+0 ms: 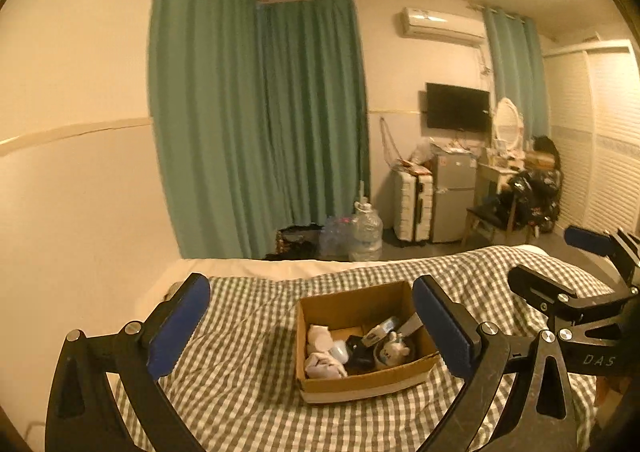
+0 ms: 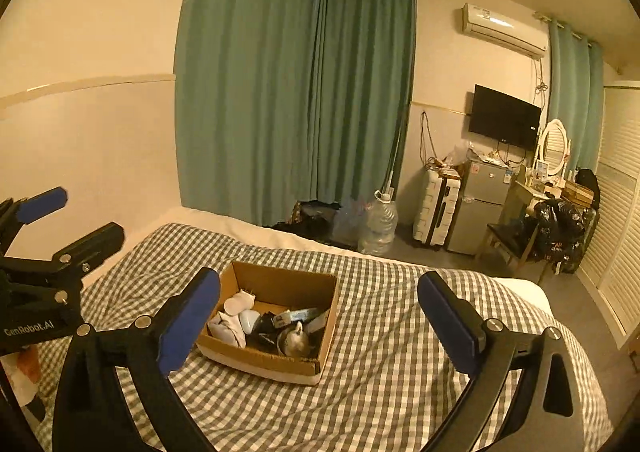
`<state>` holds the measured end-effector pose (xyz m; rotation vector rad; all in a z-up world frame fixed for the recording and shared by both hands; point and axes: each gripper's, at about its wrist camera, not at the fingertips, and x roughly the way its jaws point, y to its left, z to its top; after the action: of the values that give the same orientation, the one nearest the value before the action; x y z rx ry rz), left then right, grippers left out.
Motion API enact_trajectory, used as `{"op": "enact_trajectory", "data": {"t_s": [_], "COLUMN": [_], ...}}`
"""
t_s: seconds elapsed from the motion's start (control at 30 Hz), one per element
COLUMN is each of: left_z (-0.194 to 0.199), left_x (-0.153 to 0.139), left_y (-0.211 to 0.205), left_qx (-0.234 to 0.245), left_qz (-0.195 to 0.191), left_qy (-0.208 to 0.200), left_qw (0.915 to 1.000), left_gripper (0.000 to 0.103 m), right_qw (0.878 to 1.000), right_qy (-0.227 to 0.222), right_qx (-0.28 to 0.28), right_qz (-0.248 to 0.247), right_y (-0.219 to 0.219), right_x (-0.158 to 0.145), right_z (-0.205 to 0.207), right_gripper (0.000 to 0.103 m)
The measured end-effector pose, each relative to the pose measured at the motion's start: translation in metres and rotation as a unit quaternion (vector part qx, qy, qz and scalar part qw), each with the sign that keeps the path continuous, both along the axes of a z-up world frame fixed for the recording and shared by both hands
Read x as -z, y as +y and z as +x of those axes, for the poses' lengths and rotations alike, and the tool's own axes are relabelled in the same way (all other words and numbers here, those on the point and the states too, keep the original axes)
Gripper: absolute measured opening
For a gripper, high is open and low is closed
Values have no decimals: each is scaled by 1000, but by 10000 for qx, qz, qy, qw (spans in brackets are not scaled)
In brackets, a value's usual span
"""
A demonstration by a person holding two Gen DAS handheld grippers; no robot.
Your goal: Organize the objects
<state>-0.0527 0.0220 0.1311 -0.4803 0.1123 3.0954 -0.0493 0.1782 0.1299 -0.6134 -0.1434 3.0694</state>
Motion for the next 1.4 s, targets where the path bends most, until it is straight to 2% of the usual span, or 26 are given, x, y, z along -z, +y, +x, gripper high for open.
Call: {"op": "enact_trajectory", "data": {"t_s": [0.07, 0.17, 0.37, 0.53, 0.67, 0.87, 1.1, 1.4], "left_z": [7, 19, 8, 6, 2, 2, -1, 2], "left_x": [12, 31, 73, 103, 110, 116, 123, 122], "left_y": [-2, 3, 8, 9, 6, 2, -9, -4], "left_qx": [-192, -766, -685, -756, -701, -733, -781, -720], "left_qz": [7, -345, -379, -415, -241, -177, 133, 5], "left_qy": [96, 361, -2, -119, -225, -312, -493, -451], "left_qw": [9998, 9958, 9969, 9962, 9970, 9967, 9956, 9964], "left_gripper": [103, 103, 103, 103, 103, 103, 103, 103], "right_qw": [10000, 10000, 10000, 9999, 9998, 9997, 9996, 9995], "right_qy": [-27, 0, -80, -73, -145, -161, -190, -257], "right_qx": [-87, -37, -15, -66, -106, -177, -150, -127], "right_qz": [16, 16, 8, -48, -71, 43, 152, 156], "right_y": [0, 3, 12, 23, 22, 12, 7, 8], "right_x": [17, 41, 78, 99, 107, 112, 115, 117], "right_z": [3, 6, 2, -1, -7, -7, -8, -11], "right_gripper": [100, 100, 100, 100, 100, 100, 100, 100]}}
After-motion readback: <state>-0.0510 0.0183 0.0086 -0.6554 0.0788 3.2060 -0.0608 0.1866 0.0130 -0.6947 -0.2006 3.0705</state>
